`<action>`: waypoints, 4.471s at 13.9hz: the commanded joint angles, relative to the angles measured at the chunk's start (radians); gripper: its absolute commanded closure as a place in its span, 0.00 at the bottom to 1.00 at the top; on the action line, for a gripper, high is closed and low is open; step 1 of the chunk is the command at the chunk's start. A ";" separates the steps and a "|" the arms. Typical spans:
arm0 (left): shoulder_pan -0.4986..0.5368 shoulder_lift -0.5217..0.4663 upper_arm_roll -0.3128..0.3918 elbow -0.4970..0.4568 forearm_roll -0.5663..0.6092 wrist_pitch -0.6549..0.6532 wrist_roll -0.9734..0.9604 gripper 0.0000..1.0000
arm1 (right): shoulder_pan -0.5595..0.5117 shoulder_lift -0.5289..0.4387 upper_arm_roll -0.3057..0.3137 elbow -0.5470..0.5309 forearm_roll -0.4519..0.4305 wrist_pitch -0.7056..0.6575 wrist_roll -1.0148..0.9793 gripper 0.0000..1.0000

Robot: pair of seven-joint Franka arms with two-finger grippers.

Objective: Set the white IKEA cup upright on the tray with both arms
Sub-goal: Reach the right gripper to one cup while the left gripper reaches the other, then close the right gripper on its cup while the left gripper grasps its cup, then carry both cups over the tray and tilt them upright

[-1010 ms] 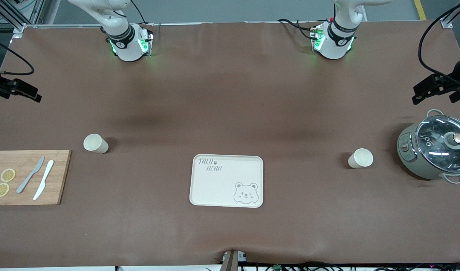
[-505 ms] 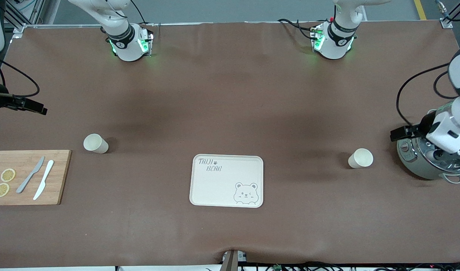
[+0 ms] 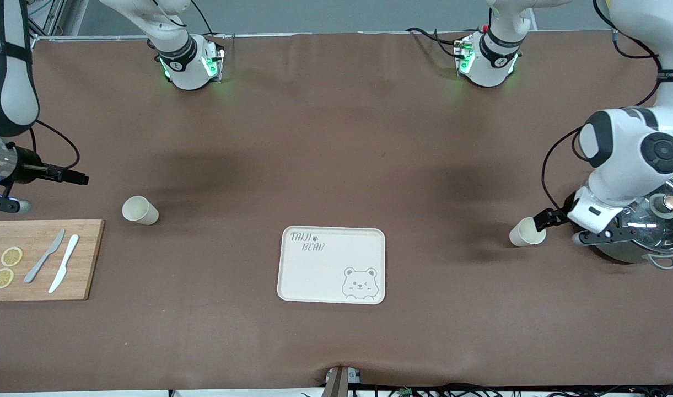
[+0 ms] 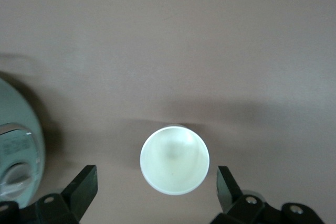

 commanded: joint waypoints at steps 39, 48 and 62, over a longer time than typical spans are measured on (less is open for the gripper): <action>-0.239 0.185 -0.110 0.473 0.001 -0.412 -0.406 1.00 | -0.007 0.183 -0.019 0.074 0.211 -0.041 0.006 1.00; -0.491 0.488 -0.110 0.750 -0.002 -0.255 -0.888 1.00 | 0.074 0.192 0.117 0.231 0.206 -0.138 0.477 1.00; -0.521 0.526 -0.101 0.740 -0.001 -0.186 -0.922 0.00 | 0.355 0.445 0.234 0.370 0.207 0.235 1.237 1.00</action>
